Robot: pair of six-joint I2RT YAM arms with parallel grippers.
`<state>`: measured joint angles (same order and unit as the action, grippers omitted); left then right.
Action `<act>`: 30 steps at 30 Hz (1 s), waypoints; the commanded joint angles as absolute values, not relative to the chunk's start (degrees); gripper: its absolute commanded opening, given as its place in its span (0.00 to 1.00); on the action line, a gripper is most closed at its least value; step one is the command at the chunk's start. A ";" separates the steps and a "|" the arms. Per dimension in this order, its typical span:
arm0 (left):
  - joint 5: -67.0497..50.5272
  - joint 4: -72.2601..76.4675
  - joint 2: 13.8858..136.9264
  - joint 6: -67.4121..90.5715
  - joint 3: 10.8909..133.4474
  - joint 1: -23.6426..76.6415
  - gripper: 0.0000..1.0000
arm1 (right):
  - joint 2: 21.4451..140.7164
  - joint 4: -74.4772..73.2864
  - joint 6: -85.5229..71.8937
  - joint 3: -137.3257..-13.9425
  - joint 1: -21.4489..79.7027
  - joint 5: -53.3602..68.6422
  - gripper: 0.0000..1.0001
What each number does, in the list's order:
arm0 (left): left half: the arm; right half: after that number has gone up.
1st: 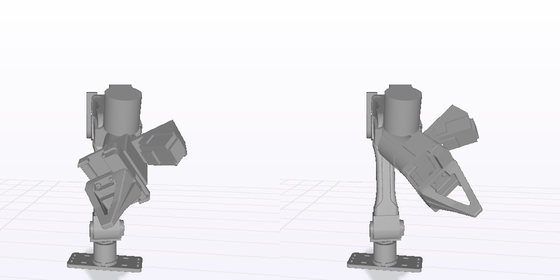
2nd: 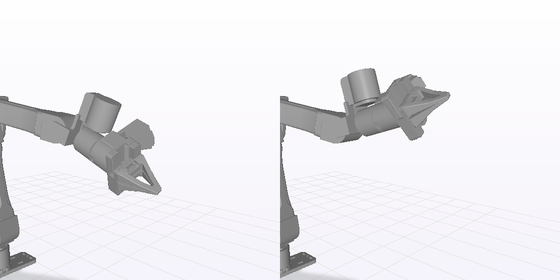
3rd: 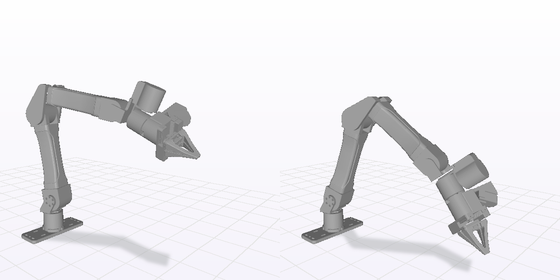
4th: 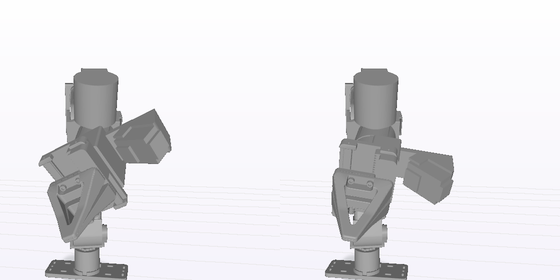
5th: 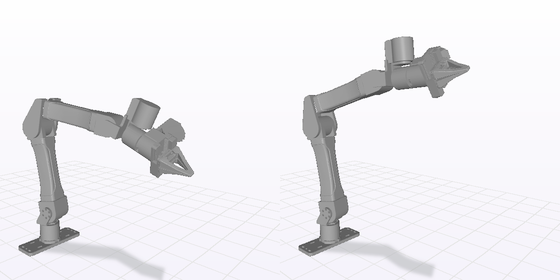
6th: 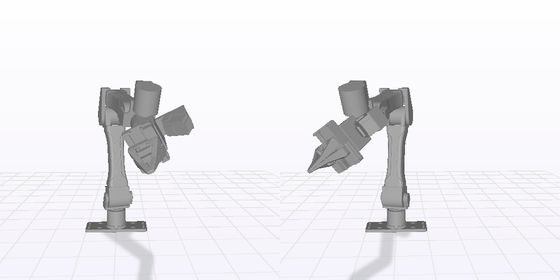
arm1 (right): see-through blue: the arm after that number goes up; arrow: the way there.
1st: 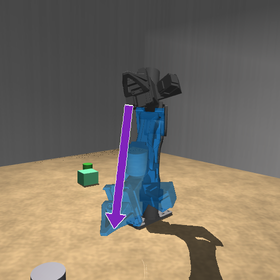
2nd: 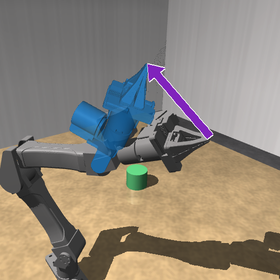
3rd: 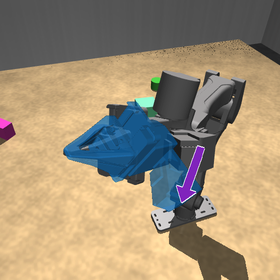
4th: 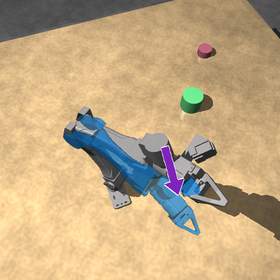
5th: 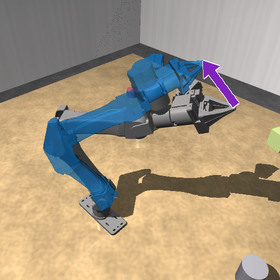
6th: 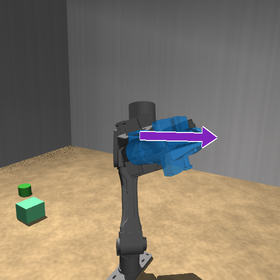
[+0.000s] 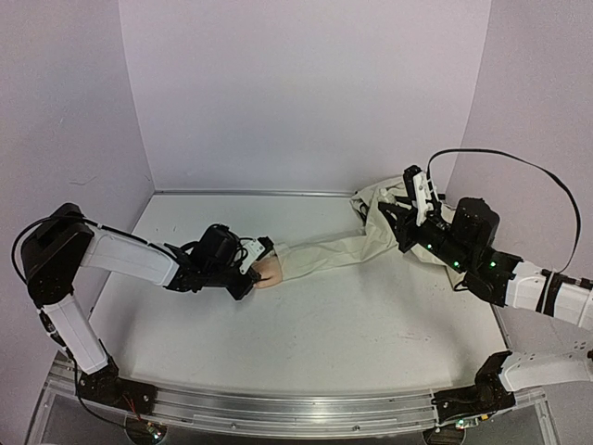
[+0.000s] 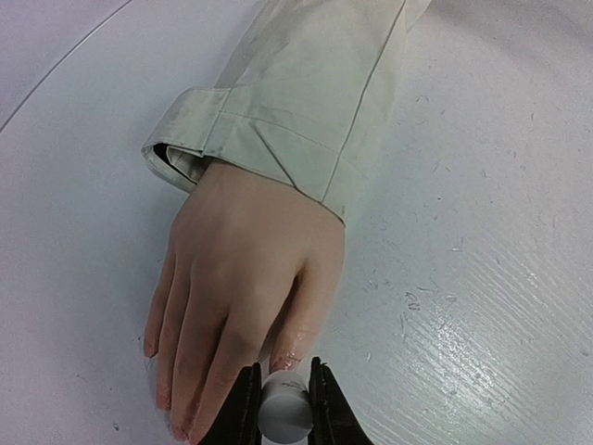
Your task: Paint the nails
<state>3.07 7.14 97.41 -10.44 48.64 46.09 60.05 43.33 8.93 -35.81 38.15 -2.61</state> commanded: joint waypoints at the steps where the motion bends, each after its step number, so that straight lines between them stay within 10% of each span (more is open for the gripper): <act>1: 2.37 9.84 98.29 -9.90 50.97 46.38 0.00 | 59.47 48.48 8.09 -36.23 37.88 -2.60 0.00; 30: 9.51 10.11 96.15 -10.91 46.18 46.23 0.00 | 59.72 48.46 8.17 -36.61 37.88 -2.46 0.00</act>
<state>7.27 7.81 98.65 -10.55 47.59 46.09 60.05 43.33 8.93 -35.81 38.15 -2.61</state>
